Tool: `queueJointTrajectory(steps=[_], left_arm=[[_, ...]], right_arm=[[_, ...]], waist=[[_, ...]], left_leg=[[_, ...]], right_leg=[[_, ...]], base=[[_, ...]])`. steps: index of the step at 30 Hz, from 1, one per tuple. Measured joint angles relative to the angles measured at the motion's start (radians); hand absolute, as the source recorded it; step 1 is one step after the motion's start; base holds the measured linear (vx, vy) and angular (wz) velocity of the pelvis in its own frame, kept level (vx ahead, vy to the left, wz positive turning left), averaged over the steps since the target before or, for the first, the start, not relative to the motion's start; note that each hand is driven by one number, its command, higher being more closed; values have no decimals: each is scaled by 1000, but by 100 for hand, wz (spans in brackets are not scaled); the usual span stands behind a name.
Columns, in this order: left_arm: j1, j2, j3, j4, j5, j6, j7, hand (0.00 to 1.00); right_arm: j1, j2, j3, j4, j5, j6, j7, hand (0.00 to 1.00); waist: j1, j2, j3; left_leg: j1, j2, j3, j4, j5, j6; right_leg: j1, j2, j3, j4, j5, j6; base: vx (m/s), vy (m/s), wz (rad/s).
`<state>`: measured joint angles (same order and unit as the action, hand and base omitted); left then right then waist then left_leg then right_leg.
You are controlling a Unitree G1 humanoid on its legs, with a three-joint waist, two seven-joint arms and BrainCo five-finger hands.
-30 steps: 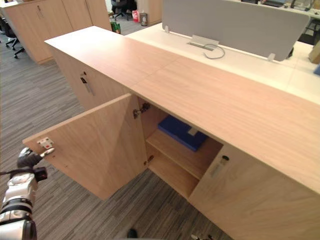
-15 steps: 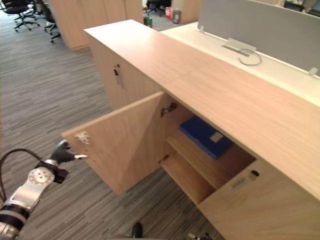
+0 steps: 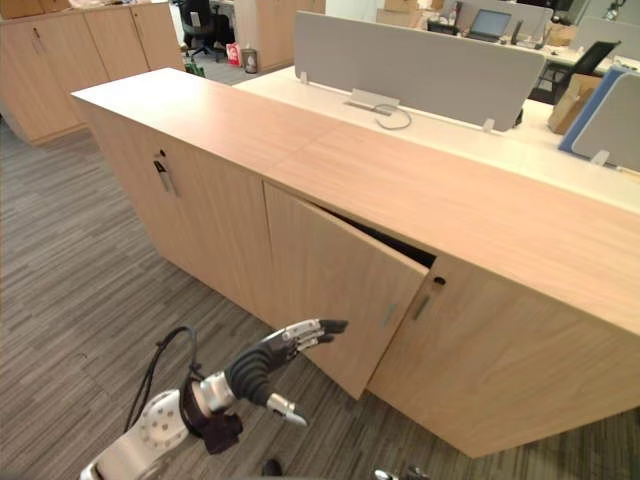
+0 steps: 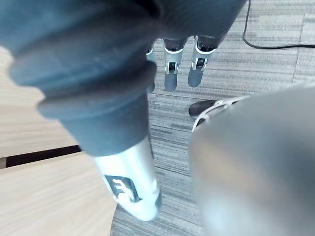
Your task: Walk over to the cabinet, pick up the folder, carry it to the office cabinet, place the folder inside the office cabinet, then close the office cabinet door
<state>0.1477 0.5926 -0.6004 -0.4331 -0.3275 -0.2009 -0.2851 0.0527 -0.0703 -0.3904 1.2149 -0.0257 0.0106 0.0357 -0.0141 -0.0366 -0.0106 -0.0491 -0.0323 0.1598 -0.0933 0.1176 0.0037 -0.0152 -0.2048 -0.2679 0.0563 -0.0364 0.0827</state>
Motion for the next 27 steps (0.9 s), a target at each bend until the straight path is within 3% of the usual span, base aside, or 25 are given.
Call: queueJointTrajectory(steps=[7, 12, 16, 18, 19, 24, 27], left_arm=[[53, -38, 7, 71, -105, 16, -8, 0], [68, -71, 9, 103, -108, 20, -7, 0], [78, -174, 77, 226, -60, 17, 23, 0], [95, -270, 187, 359, -31, 17, 50, 0], [96, -288, 214, 401, -29, 18, 54, 0], [48, -472, 467, 877, -23, 43, 106, 0], [22, -491, 580, 1150, -42, 62, 161, 0]], right_arm=[[-1, -10, 40, 6, -2, -1, -7, 0], [-2, -8, 39, 6, 1, -1, -8, 0], [-21, -1, 37, -2, 4, 0, -8, 0], [-20, 22, 53, -41, 4, 1, -8, 0], [-16, 27, 71, -49, 4, 0, -8, 0], [1, 39, 53, -80, 7, 0, -9, 0], [1, 43, 16, -71, 18, 0, -21, 0]], waist=[[-3, 1, -2], [-18, -1, -1], [-20, -2, 9], [-3, -4, 23], [5, -6, 25], [-19, 7, 19], [-24, 8, 18]], left_leg=[[14, 15, 18, 0, 2, -2], [46, 23, 55, 0, 0, 0], [72, 49, 139, 0, -15, -7], [114, 81, 219, 0, -31, -26], [125, 87, 240, 0, -35, -32], [155, 140, 277, 0, -52, -74], [157, 164, 284, 5, -59, -94]], right_leg=[[8, 18, 26, -17, 14, -20], [19, 25, 57, -18, 28, -29], [23, 42, 70, -53, 66, -24], [44, 12, -119, -55, 76, -47], [47, 16, -130, -55, 87, -36], [76, 79, -105, -99, 87, -22], [84, 112, -103, -123, 84, -27]], base=[[23, -48, -10], [53, -24, -27], [44, -31, -53], [18, -56, -108], [24, -67, -105], [22, -107, -28], [76, -146, -7]])
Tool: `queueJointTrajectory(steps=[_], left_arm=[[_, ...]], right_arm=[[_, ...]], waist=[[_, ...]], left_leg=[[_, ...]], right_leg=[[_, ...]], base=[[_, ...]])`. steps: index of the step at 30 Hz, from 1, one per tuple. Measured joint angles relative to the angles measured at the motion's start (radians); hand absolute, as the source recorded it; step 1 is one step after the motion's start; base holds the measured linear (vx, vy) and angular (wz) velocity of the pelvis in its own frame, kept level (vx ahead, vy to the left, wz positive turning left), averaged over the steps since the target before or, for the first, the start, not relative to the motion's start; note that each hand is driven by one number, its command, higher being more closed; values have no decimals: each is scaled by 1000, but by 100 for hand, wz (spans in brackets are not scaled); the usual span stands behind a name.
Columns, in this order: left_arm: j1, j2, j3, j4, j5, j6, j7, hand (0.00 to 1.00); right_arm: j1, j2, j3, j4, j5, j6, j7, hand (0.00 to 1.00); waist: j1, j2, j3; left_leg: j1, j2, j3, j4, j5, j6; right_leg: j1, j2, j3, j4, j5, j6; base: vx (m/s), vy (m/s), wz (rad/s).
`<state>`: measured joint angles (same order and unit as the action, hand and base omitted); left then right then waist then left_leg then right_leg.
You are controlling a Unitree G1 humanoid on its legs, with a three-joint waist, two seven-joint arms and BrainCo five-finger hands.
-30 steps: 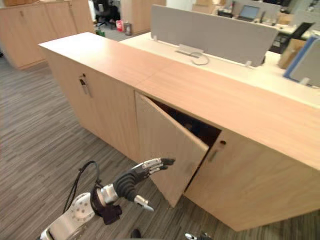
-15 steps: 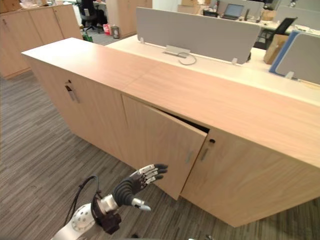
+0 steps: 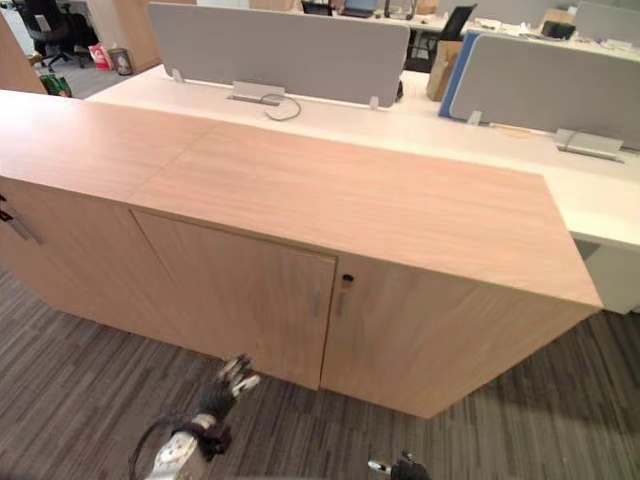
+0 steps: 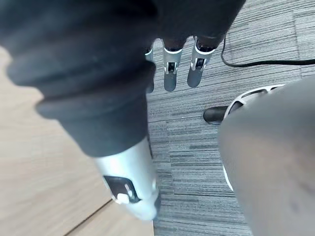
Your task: Walk over to the cabinet, pick up the folder, carry it to the office cabinet, place the folder inside the office cabinet, then close the office cabinet door
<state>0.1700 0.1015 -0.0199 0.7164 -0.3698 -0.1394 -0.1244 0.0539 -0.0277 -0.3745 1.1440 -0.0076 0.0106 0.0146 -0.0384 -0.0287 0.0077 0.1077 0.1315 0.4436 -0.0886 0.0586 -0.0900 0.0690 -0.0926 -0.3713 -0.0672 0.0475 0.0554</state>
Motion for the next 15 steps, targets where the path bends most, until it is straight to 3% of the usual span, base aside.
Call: queueJointTrajectory(steps=[3, 6, 7, 8, 9, 10, 12, 14, 15], left_arm=[[-18, 0, 114, 193, -29, 13, 45, 0], [12, -16, 206, 287, -44, 18, 117, 0], [15, -24, 237, 286, -51, 18, 126, 0], [16, -46, 286, 286, -59, 12, 139, 0], [17, -60, 314, 286, -64, 2, 143, 0], [17, -66, 326, 287, -68, 2, 144, 0], [42, -89, 373, 287, -97, 1, 146, 0], [87, -123, 409, 289, -153, 1, 145, 0], [102, -148, 451, 297, -190, 2, 145, 0]], right_arm=[[-2, 7, -24, 10, 28, 0, -7, 0], [-10, 7, -38, 18, 65, -2, -23, 0], [-12, 8, -42, 23, 74, -3, -27, 0], [-11, 10, -68, 24, 97, -5, -33, 0], [-14, 13, -75, 25, 110, -5, -41, 0], [-14, 10, -77, 25, 110, -6, -43, 0], [-33, 10, -86, 29, 112, -11, -46, 0], [-37, 5, -106, 30, 114, -12, -45, 0], [-29, 3, -105, 31, 114, -14, -46, 0]], waist=[[2, -5, 5], [9, 14, 26], [14, 15, 34], [35, 36, 49], [48, 31, 53], [57, 35, 56], [79, 39, 80], [84, 52, 75], [88, 65, 78]], left_leg=[[-9, 32, 19, 72, -47, -23], [-137, 152, -1, 477, -197, -8], [-181, 187, -24, 603, -202, -2], [-237, 228, -82, 766, -193, 8], [-280, 233, -143, 846, -205, 2], [-285, 214, -178, 846, -240, -15], [-284, 92, -316, 728, -326, -14], [-257, 12, -454, 518, -309, -24], [-241, 0, -480, 478, -239, 7]], right_leg=[[3, 16, 18, 9, -17, -9], [29, 40, 37, 32, -54, -24], [40, 48, 46, 39, -59, -28], [63, 57, 59, 41, -68, -38], [82, 57, 78, 44, -76, -38], [87, 51, 92, 49, -78, -40], [83, 12, 165, 66, -83, -34], [54, 5, 209, 79, -92, -7], [61, 7, 225, 75, -98, 13]], base=[[95, -88, -22], [131, -115, -27], [157, -136, -36], [132, -76, -38], [123, 0, -39], [97, 84, -61], [49, 164, -87], [-4, 232, -80], [31, 240, -54]])
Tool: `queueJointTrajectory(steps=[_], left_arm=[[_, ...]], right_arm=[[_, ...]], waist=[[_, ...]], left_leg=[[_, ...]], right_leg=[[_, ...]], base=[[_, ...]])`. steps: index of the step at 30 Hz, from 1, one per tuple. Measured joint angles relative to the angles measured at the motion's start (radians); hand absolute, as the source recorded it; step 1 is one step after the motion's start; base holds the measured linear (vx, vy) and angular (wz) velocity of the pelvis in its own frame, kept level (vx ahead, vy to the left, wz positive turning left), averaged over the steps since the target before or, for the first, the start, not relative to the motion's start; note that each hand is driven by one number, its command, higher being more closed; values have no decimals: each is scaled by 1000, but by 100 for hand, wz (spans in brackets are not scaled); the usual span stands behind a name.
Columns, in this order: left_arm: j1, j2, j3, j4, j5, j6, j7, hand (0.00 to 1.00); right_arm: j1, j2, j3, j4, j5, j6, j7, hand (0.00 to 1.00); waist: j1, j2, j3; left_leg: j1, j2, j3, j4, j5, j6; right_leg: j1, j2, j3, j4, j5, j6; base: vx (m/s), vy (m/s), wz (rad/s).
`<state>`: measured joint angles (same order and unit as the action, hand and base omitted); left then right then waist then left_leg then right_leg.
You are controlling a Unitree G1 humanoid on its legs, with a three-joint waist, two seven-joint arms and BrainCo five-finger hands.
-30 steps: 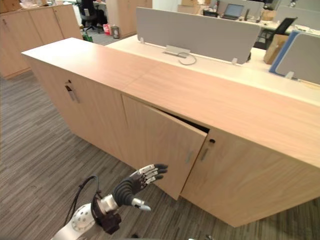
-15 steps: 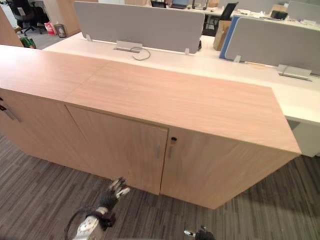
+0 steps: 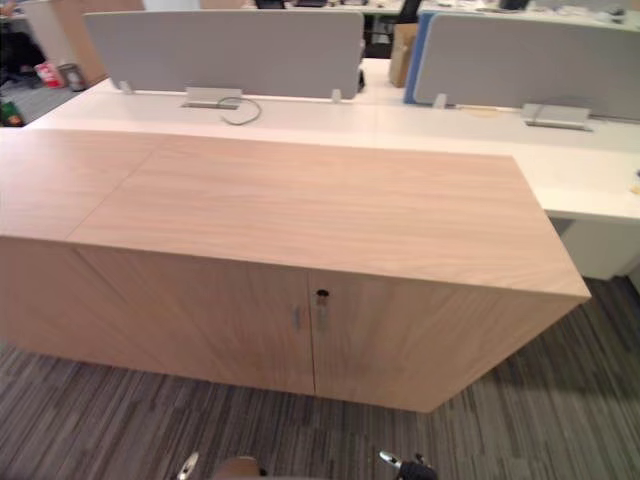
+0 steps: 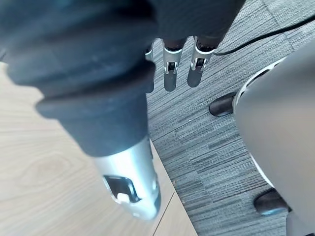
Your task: Walk over to the cabinet, pick up the folder, carry it to the office cabinet, place the folder inside the office cabinet, then close the office cabinet door
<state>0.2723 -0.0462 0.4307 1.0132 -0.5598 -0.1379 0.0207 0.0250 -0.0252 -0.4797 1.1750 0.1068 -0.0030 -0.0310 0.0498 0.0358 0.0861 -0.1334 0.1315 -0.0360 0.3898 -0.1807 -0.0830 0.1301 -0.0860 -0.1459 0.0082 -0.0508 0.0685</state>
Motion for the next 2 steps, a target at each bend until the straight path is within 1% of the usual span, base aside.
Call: queueJointTrajectory(steps=[1, 2], left_arm=[[8, 1, 15, -3, -9, -1, 0, 0], [8, 8, 29, -4, -31, -8, 0, 0]], right_arm=[[12, 10, 0, -3, 1, -1, 1, 0], [19, 24, 1, -5, 22, -9, 1, 0]], waist=[[-4, -17, -4], [-4, -46, -4]], left_leg=[[7, -10, 3, -18, 1, -1], [15, -33, 20, -45, 8, 10]], right_leg=[[1, -10, -13, -1, 2, 4], [-3, -35, -25, 7, 2, 6]], base=[[97, 190, -15], [72, 88, 8]])
